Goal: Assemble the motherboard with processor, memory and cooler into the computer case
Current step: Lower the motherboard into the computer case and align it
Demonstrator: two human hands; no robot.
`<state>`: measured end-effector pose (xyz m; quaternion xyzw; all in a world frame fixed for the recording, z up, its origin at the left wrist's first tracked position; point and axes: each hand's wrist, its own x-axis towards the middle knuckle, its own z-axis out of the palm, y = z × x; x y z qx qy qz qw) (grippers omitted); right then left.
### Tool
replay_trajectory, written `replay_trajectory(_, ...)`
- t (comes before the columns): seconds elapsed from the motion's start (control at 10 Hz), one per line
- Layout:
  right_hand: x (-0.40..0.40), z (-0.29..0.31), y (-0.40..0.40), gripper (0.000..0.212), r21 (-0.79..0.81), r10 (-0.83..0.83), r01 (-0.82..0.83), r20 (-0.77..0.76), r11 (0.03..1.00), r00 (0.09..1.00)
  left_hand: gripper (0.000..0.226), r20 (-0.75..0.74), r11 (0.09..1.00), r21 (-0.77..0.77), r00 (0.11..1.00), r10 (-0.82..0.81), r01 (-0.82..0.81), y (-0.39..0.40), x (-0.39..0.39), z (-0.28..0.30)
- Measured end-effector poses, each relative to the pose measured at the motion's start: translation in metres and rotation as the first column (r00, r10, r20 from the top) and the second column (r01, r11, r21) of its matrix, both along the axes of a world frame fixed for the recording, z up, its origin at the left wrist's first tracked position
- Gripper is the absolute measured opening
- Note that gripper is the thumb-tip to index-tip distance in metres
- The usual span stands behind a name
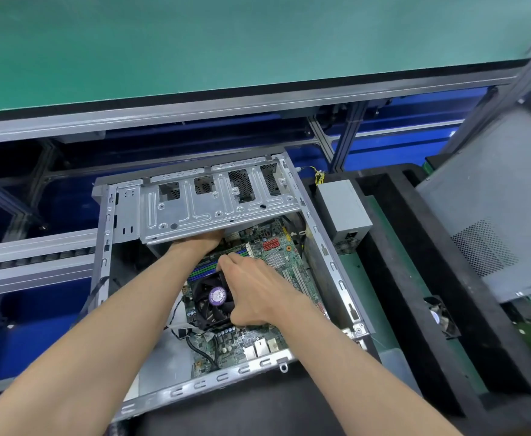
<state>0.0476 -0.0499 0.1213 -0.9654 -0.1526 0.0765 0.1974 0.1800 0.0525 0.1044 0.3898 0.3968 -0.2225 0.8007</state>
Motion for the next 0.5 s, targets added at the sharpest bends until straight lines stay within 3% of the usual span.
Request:
replay_trajectory(0.1, 0.000, 0.000, 0.000, 0.047, 0.003, -0.006, 0.006, -0.014, 1.000, 1.000, 0.038, -0.189, 0.907, -0.303, 0.951, 0.244, -0.293, 0.007, 0.013, -0.017)
replay_trajectory(0.2, 0.000, 0.000, 0.001, 0.046, 0.002, -0.013, 0.013, -0.024, 1.000, 1.000, 0.049, 0.055, 0.963, -0.206, 0.985, -0.166, 0.174, 0.004, 0.002, -0.017)
replay_trajectory(0.3, 0.001, -0.003, 0.000, 0.047, -0.006, -0.014, 0.014, -0.030, 1.000, 0.999, 0.028, 0.148, 0.986, -0.036, 0.976, -0.157, 0.164, 0.001, 0.000, -0.013)
replay_trajectory(0.4, 0.002, -0.007, -0.002, 0.049, -0.010, -0.019, 0.018, -0.068, 1.000, 0.998, 0.043, 0.217, 0.686, 0.596, 0.739, -0.638, 0.418, 0.003, 0.002, -0.013)
replay_trajectory(0.5, 0.002, -0.010, -0.004, 0.053, -0.002, -0.020, 0.020, -0.095, 1.000, 0.995, 0.070, -0.136, 0.025, 0.833, 0.249, -0.959, 0.553, -0.010, -0.003, -0.019)
